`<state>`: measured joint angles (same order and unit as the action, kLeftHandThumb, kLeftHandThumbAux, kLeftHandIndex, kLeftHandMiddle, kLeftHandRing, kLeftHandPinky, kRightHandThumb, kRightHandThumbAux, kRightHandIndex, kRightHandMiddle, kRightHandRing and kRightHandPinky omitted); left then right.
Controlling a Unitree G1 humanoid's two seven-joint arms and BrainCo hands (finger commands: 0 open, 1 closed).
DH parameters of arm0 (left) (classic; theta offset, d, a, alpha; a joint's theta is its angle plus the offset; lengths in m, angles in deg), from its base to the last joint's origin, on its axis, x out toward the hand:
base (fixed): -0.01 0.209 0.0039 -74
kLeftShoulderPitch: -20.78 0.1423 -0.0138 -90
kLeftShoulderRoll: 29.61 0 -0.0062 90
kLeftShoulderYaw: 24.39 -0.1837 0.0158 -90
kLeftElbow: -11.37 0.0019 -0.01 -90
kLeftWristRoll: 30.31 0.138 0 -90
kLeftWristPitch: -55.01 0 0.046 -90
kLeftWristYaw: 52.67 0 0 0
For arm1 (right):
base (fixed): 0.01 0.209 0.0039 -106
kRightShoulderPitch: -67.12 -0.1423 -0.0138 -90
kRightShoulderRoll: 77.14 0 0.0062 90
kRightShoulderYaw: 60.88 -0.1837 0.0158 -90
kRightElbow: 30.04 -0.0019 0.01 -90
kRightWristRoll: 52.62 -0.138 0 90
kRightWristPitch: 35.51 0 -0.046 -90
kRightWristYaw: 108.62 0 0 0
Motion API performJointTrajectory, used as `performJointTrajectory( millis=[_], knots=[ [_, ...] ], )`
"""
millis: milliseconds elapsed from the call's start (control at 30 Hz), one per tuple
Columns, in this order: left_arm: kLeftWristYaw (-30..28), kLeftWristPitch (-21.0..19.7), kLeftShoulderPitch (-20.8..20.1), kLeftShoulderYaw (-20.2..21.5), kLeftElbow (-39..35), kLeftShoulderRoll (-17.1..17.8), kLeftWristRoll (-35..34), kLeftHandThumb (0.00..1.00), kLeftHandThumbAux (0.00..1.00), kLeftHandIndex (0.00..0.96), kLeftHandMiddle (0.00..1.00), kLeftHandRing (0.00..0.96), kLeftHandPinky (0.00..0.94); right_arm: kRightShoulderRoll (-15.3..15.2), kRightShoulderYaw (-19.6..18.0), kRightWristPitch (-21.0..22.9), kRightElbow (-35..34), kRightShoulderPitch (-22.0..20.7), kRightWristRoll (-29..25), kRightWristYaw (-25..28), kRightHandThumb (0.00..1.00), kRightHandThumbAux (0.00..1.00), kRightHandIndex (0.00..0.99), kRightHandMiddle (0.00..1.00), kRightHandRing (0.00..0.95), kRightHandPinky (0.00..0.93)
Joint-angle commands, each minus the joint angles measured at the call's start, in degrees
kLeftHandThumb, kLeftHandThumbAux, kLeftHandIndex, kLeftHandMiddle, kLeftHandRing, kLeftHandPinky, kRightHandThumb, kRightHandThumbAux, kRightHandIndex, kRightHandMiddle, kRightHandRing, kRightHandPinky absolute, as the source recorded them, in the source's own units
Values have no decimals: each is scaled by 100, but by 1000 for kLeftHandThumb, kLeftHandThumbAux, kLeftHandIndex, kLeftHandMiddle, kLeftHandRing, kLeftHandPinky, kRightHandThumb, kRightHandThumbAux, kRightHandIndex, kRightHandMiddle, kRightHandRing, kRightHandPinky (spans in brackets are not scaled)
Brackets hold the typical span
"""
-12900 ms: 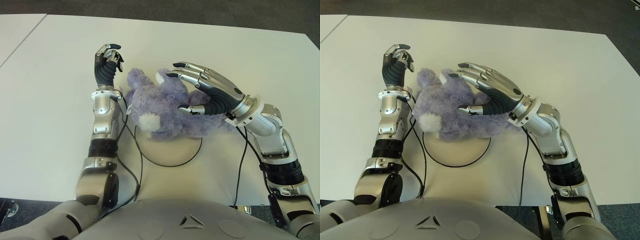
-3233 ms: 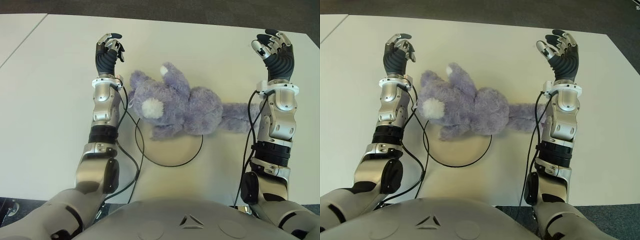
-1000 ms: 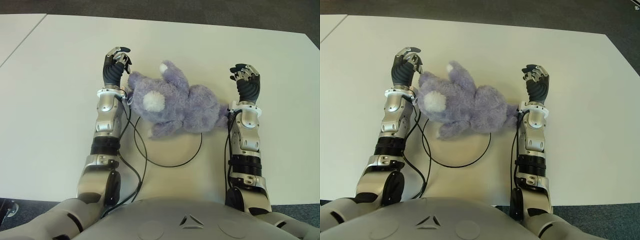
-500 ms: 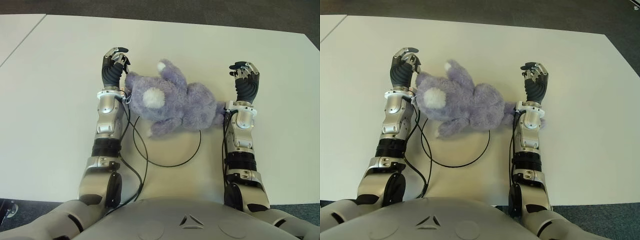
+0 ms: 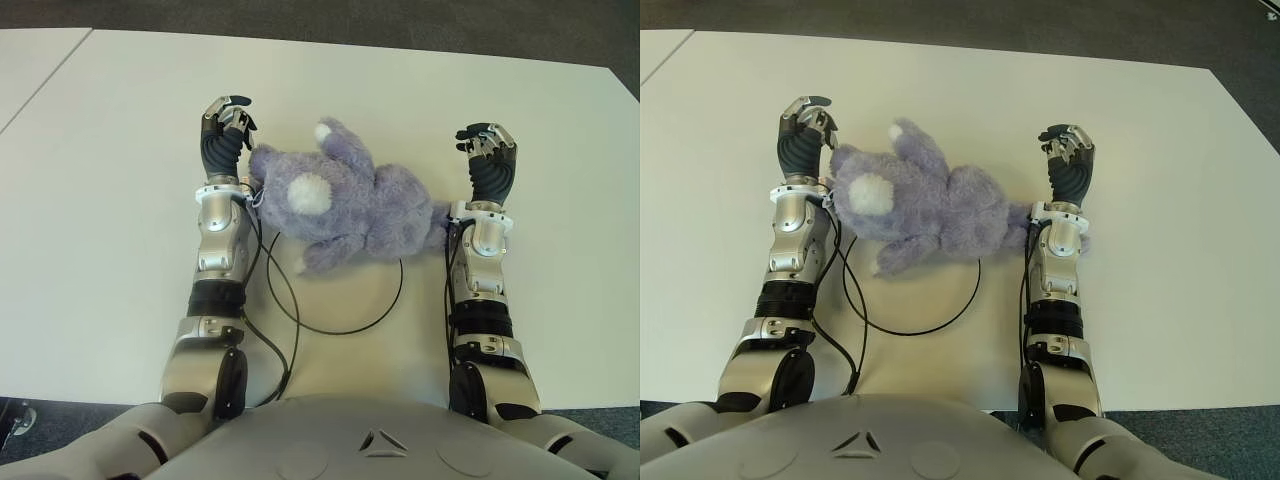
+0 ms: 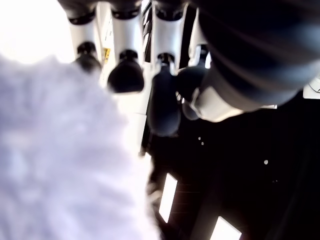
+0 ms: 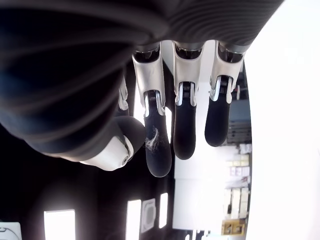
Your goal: Put the doll into the plate.
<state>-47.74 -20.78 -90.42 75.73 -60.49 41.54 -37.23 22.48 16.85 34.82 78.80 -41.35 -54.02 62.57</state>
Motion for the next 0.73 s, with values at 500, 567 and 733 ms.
performJointTrajectory(
  millis=[500, 567, 733],
  knots=[
    [4, 19, 161, 16, 98, -10, -25, 715, 701, 444, 826, 814, 781, -1, 186, 391, -286, 296, 343, -152, 724, 712, 443, 805, 791, 774],
    [-1, 27, 157, 22, 108, -8, -35, 715, 701, 444, 826, 815, 782, -3, 197, 417, -324, 311, 365, -159, 724, 712, 443, 806, 792, 776],
    [9, 37, 121, 52, 167, 12, -59, 716, 700, 444, 829, 818, 792, 0, 215, 510, -484, 369, 410, -164, 725, 712, 443, 808, 793, 776]
  ],
)
